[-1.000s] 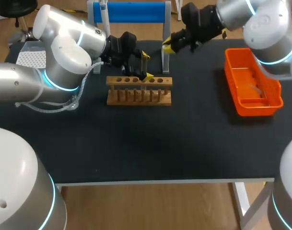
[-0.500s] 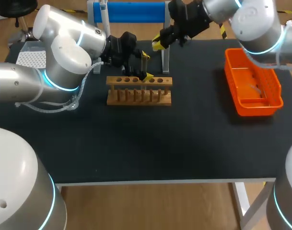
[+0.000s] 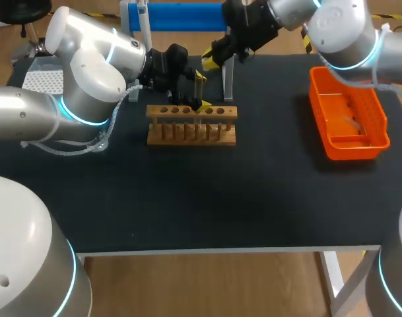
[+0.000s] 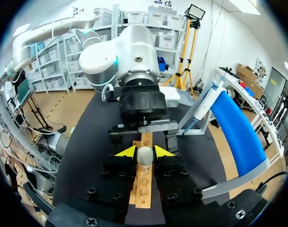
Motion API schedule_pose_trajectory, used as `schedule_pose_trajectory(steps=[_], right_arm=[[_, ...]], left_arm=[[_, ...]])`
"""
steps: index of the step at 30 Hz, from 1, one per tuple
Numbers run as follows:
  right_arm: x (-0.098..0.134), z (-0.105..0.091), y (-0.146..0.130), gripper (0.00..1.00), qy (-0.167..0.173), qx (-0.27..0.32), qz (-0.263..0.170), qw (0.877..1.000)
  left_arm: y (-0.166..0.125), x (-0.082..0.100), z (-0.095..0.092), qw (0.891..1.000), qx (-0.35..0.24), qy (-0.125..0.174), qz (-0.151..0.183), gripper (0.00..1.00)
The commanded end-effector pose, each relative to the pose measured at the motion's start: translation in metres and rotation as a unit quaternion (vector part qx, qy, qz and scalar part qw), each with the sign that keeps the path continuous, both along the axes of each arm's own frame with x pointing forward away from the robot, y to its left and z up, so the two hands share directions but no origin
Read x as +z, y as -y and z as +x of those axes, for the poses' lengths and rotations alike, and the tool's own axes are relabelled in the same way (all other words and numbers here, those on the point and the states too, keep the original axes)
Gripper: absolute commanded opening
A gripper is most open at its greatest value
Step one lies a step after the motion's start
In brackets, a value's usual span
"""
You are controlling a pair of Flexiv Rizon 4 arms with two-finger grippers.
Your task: Invert the test tube, pick up the pipette, mount the tip to pipette, aspirate from beaker and dispense into the tube, eject the tip, return the pipette, and cap with the stopper.
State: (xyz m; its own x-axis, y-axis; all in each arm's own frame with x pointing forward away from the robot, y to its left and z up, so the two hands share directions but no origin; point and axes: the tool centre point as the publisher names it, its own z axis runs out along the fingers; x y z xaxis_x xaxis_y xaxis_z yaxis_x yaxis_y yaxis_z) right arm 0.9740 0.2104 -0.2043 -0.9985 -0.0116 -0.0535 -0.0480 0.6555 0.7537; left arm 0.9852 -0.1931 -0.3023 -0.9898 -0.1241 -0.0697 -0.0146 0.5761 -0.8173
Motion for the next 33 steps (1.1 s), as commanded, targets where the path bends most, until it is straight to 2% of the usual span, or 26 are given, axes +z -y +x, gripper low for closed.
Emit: schedule_pose_trajectory(steps=[1,33], right_arm=[[-0.003,0.004,-0.004,0.0,-0.005,0.003,-0.004,1.0],[-0.016,0.003,-0.016,0.0,-0.014,0.015,-0.011,1.0]], left_arm=[[0.0,0.0,0.0,1.0,0.0,-0.001,0.001,1.0],[0.0,0.0,0.0,1.0,0.0,-0.001,0.001,1.0]])
